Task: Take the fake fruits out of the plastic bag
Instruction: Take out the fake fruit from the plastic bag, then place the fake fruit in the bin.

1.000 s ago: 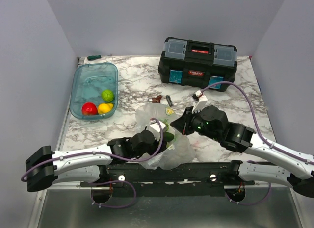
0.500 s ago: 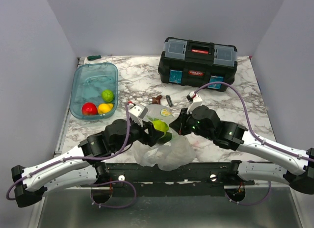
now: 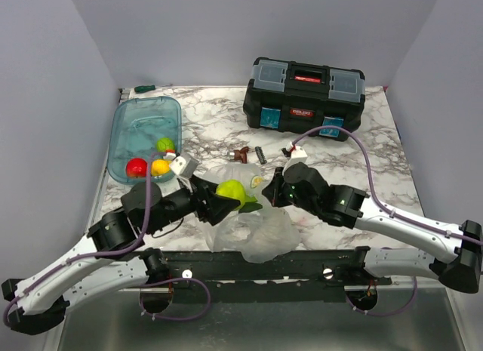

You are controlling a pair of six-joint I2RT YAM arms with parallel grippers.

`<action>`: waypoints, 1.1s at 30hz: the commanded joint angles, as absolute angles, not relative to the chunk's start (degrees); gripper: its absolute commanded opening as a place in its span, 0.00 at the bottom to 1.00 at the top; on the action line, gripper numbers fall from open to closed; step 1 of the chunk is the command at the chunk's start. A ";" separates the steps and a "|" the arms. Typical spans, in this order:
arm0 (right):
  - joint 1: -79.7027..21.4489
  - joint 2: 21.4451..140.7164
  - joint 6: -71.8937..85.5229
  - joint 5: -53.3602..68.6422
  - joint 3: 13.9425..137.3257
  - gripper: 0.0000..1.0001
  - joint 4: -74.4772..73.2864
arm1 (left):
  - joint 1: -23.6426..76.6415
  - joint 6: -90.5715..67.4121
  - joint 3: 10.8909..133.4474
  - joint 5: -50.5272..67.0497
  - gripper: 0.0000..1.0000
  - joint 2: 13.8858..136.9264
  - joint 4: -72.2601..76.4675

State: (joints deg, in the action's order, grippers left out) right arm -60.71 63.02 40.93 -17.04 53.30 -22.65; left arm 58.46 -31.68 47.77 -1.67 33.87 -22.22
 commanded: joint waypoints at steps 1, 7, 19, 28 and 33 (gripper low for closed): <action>-61.00 63.93 41.73 -23.99 56.19 0.01 -27.33 | 56.81 -31.89 52.87 3.60 0.00 31.19 -23.90; -61.00 60.54 44.67 -30.58 55.93 0.01 -32.12 | 56.51 -27.25 59.74 -9.73 0.00 30.72 -31.65; -61.01 54.67 42.89 -38.02 58.20 0.01 -38.04 | 38.52 -20.88 58.76 -32.91 0.00 38.33 -40.27; -61.02 54.60 40.70 -39.48 57.85 0.01 -38.73 | 16.45 -31.24 48.57 -11.67 0.00 47.97 -29.24; -61.00 56.55 36.90 -40.64 58.26 0.01 -37.98 | 8.08 -35.34 49.31 -13.17 0.00 54.27 -25.77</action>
